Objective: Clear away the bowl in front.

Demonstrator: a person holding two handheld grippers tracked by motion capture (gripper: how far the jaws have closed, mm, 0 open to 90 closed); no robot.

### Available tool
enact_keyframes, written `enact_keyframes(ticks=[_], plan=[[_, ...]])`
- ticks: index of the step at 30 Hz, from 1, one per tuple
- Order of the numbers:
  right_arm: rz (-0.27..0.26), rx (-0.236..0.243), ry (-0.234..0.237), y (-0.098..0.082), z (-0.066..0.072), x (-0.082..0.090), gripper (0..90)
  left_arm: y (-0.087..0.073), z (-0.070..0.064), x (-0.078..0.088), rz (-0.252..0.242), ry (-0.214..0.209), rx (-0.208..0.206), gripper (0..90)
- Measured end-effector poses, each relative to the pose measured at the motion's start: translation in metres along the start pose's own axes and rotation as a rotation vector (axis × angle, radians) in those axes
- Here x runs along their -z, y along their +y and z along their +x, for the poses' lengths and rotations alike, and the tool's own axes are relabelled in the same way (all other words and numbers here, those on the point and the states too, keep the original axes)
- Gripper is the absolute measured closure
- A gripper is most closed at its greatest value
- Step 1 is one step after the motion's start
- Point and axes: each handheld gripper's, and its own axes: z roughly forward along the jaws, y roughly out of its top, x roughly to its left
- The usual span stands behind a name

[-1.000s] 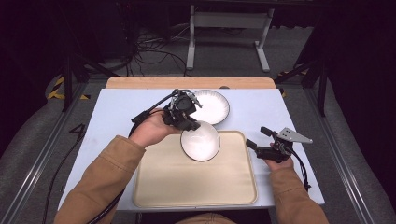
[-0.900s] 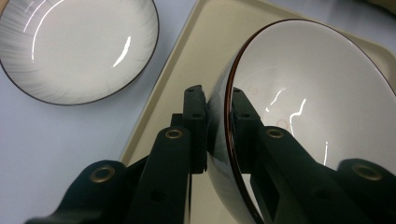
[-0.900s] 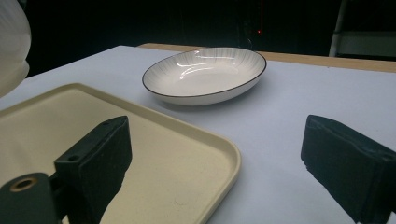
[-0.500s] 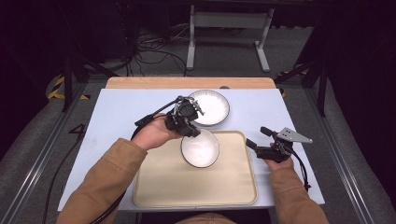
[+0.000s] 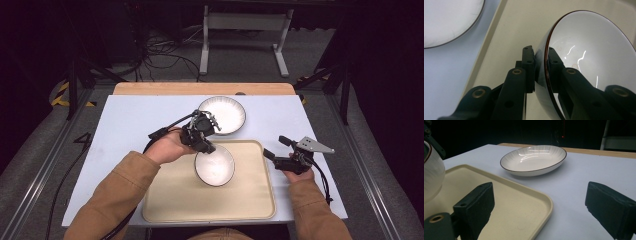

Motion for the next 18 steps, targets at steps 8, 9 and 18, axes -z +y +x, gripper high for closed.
enact_keyframes(ticks=[8,9,18], plan=[[-0.001,-0.001,0.0,0.0,0.0,0.0,9.2,0.0,-0.001,-0.012,0.019,-0.013,-0.007,81.1],[-0.001,-0.001,0.0,0.0,0.0,0.0,9.1,0.0,-0.001,-0.012,0.023,-0.013,-0.011,81.1],[-0.003,-0.003,0.0,0.0,0.0,0.001,9.1,-0.001,-0.001,-0.021,0.027,-0.029,-0.02,81.0]])
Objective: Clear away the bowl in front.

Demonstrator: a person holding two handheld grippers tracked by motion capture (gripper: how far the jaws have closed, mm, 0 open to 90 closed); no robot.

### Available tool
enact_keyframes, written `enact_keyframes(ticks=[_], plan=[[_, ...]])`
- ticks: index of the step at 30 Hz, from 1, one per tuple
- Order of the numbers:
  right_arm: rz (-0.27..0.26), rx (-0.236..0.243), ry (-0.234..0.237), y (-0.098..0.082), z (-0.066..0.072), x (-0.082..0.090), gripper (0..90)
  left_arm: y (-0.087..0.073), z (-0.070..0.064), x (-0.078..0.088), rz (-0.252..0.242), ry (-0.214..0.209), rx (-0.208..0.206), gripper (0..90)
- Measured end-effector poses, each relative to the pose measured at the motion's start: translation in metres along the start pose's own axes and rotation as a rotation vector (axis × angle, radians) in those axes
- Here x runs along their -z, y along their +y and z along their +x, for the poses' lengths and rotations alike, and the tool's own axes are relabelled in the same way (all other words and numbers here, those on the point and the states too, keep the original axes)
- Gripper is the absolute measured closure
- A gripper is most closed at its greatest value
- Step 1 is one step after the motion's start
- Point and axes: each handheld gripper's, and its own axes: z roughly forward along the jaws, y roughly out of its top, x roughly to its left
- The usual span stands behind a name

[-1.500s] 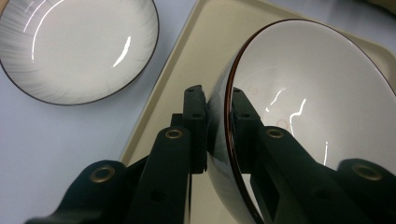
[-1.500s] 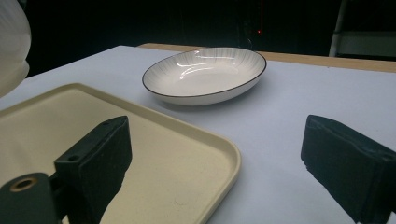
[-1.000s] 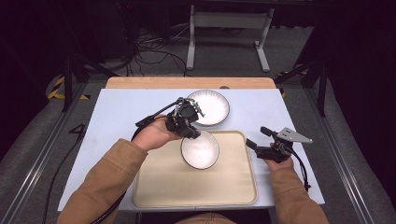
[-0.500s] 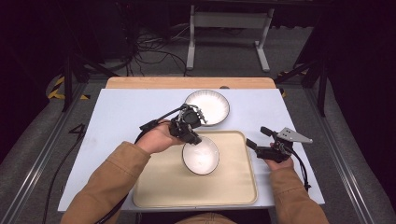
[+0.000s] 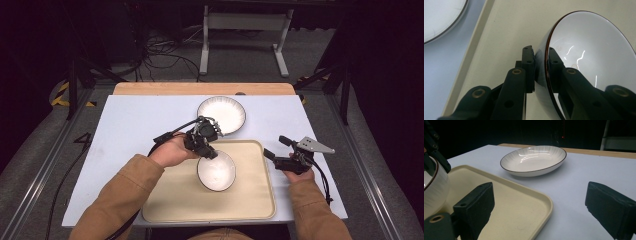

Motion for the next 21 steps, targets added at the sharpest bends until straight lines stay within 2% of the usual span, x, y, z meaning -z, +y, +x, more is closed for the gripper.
enact_keyframes(ticks=[11,21], plan=[[0.0,0.0,0.0,0.0,0.0,0.0,9.1,-0.001,0.0,-0.007,-0.004,-0.011,0.006,80.6],[0.0,0.0,0.0,0.0,0.0,0.0,9.1,-0.001,0.001,-0.012,0.015,-0.017,-0.002,80.2]])
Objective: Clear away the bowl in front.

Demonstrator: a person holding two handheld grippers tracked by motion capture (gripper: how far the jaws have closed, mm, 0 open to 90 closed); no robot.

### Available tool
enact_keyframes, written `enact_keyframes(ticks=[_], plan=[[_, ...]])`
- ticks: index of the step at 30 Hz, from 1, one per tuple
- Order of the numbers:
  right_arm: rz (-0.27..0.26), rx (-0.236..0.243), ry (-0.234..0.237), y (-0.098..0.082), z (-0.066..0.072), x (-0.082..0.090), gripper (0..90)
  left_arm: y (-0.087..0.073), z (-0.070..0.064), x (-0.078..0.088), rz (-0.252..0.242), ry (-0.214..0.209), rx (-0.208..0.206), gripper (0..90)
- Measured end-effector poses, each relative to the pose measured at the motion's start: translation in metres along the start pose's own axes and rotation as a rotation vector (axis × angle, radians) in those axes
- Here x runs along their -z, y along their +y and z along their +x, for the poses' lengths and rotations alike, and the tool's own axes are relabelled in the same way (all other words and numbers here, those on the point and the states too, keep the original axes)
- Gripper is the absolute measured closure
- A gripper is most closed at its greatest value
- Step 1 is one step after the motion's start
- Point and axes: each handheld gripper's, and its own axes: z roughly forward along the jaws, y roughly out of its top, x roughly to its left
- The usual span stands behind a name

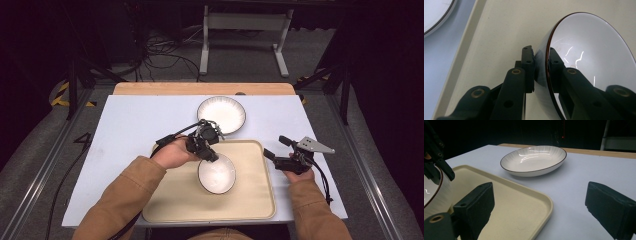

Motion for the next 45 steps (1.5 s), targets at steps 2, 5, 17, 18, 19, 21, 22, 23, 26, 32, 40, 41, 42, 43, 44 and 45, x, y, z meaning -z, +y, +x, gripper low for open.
enact_keyframes(ticks=[2,5,17,18,19,21,22,23,26,32,40,41,42,43,44,45], plan=[[0.0,0.0,0.0,0.0,0.0,0.0,9.1,0.0,0.0,0.0,0.0,0.002,-0.001,80.2],[0.0,0.0,0.0,0.0,0.0,0.0,9.1,0.0,0.001,0.0,0.006,0.0,0.003,80.1],[0.001,0.002,-0.001,0.0,0.0,0.0,9.2,-0.003,0.007,-0.001,0.011,-0.022,0.035,72.5],[0.001,0.001,-0.001,0.0,0.0,0.0,9.1,-0.004,0.008,-0.001,0.008,-0.023,0.04,72.7],[0.001,0.002,-0.001,0.0,0.0,0.0,9.2,-0.004,0.008,-0.001,0.005,-0.026,0.044,72.7],[0.002,0.002,0.0,0.0,0.0,0.0,9.1,-0.005,0.009,-0.001,0.005,-0.025,0.049,72.7],[0.002,0.002,0.0,0.0,0.0,0.0,9.2,-0.005,0.01,-0.002,0.008,-0.026,0.049,72.2],[0.002,0.004,0.0,0.0,0.0,0.0,9.1,-0.006,0.01,-0.003,0.011,-0.026,0.052,70.7],[0.003,0.003,0.0,0.0,0.0,0.0,9.1,-0.007,0.011,-0.004,0.013,-0.026,0.057,66.9],[0.002,0.002,0.0,0.0,0.0,0.0,9.2,-0.009,0.014,-0.008,0.023,-0.033,0.067,60.9],[-0.001,-0.002,0.0,0.0,0.0,0.0,9.1,-0.009,0.014,0.0,-0.017,-0.028,0.07,51.6],[-0.003,-0.003,0.001,0.0,0.0,0.0,9.1,-0.01,0.013,0.001,-0.02,-0.028,0.067,50.6],[-0.004,-0.002,0.0,0.0,0.0,0.0,9.1,-0.011,0.013,0.003,-0.021,-0.02,0.062,50.3],[-0.004,-0.002,0.001,0.0,0.0,0.0,9.1,-0.011,0.013,0.004,-0.03,-0.018,0.058,49.7],[-0.004,-0.001,-0.001,0.0,0.0,0.0,9.1,-0.012,0.013,0.006,-0.034,-0.012,0.058,49.1],[-0.004,-0.001,-0.001,0.0,0.0,0.0,9.1,-0.012,0.013,0.006,-0.034,-0.012,0.058,48.4]])
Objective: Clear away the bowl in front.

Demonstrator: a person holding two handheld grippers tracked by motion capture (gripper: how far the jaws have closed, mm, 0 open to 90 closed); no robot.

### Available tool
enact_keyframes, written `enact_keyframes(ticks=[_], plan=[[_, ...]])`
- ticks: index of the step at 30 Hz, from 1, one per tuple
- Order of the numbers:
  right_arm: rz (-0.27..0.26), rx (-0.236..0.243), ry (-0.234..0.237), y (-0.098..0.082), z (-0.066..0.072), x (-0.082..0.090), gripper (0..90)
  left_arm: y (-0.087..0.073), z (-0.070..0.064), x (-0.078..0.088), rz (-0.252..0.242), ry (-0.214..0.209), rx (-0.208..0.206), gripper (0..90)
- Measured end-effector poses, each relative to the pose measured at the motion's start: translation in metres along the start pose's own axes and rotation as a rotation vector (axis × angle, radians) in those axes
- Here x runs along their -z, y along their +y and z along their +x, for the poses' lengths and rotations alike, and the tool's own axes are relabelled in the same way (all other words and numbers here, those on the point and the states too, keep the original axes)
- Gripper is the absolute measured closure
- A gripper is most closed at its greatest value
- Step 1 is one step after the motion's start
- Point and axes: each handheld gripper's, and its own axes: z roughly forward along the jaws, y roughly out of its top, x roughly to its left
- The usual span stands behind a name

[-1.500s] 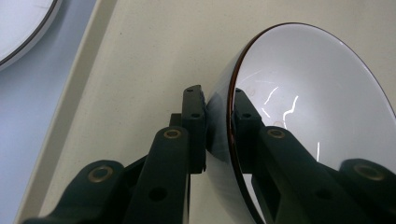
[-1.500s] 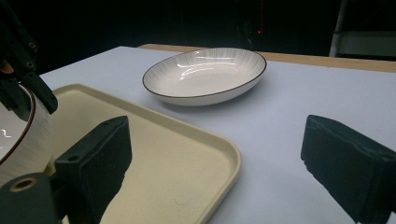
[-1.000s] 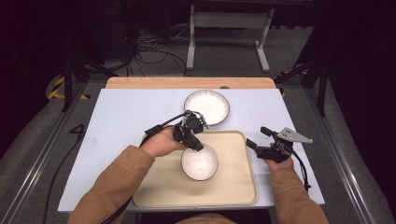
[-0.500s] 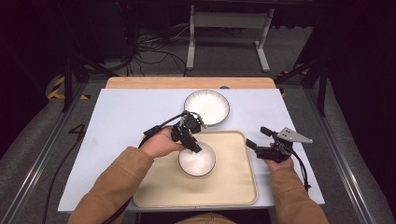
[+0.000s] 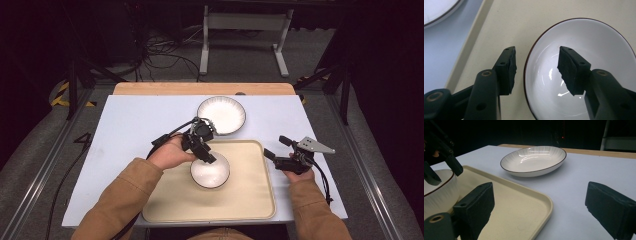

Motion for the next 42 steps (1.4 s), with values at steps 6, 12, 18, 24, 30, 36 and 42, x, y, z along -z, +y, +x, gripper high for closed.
enact_keyframes(ticks=[6,12,18,24,30,36,42], plan=[[0.007,0.009,0.004,0.0,0.001,-0.001,9.1,-0.01,-0.007,0.016,-0.102,0.02,-0.022,45.1],[0.013,0.016,0.01,0.0,0.002,-0.002,9.0,-0.023,-0.016,0.031,-0.193,0.043,-0.018,44.0],[0.022,0.017,0.03,-0.001,0.002,-0.003,8.9,-0.044,-0.021,0.047,-0.29,0.075,0.006,43.0],[0.023,0.014,0.034,0.0,0.002,-0.003,8.6,-0.066,-0.023,0.053,-0.345,0.092,0.015,38.2],[0.013,0.029,0.028,0.0,0.002,-0.002,8.3,-0.085,-0.023,0.059,-0.421,0.097,0.04,35.8],[0.004,0.031,0.026,0.0,0.002,0.0,8.0,-0.102,-0.021,0.063,-0.506,0.102,0.06,33.3],[0.0,0.028,0.026,0.0,0.002,0.0,7.1,-0.125,-0.016,0.067,-0.615,0.153,0.111,30.6]])
